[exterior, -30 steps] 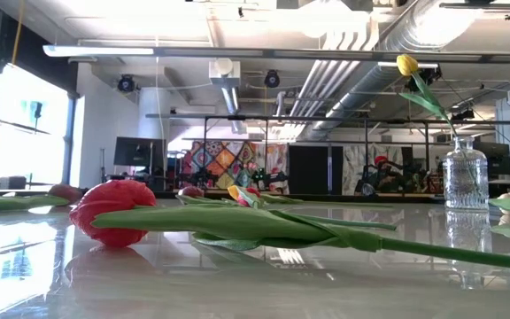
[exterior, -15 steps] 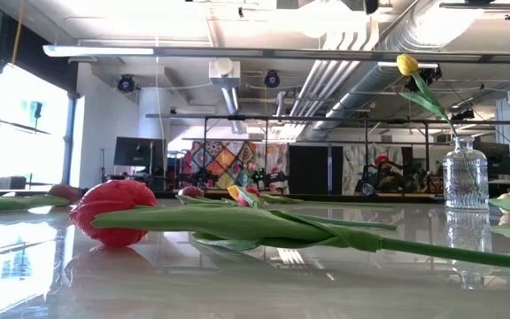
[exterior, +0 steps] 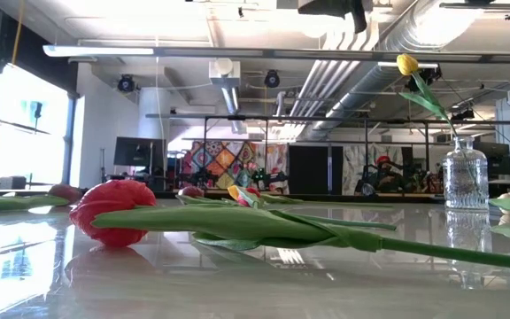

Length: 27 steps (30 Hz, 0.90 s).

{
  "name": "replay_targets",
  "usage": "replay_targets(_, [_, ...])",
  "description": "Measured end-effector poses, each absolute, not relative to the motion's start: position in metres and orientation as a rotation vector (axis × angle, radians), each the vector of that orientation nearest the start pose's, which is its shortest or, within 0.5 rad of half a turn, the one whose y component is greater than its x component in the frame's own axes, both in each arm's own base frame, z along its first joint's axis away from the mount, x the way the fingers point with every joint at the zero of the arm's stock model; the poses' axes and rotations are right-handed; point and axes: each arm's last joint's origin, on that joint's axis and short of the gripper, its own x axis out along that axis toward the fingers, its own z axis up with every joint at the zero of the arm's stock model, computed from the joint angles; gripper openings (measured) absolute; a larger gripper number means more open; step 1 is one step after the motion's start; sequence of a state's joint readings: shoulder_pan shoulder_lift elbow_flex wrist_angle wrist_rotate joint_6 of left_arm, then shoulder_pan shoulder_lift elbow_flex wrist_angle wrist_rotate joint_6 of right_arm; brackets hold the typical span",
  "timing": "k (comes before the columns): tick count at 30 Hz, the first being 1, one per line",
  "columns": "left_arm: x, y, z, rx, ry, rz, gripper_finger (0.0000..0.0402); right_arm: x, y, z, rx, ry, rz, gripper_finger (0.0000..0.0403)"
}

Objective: Sort flowers into vase by color
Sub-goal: Put the yellow tulip into the transparent vase

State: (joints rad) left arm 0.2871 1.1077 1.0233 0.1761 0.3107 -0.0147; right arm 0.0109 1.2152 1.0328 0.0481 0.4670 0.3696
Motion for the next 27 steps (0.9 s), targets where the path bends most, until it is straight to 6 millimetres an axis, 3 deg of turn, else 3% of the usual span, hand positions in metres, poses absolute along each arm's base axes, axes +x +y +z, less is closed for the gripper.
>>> replay_targets(13, [0.239, 0.061, 0.388, 0.012, -0.087, -0.024, 0.0151, 0.269, 0.000, 0.355, 0.336, 0.045, -0.484, 0.0169])
replay_targets(18, [0.239, 0.061, 0.388, 0.012, -0.087, -0.024, 0.0151, 0.272, 0.005, 0.352, 0.267, 0.094, -0.362, 0.0169])
replay_targets(27, [0.239, 0.061, 0.388, 0.012, -0.088, -0.024, 0.0151, 0.274, 0.004, 0.349, 0.245, 0.126, -0.333, 0.0169])
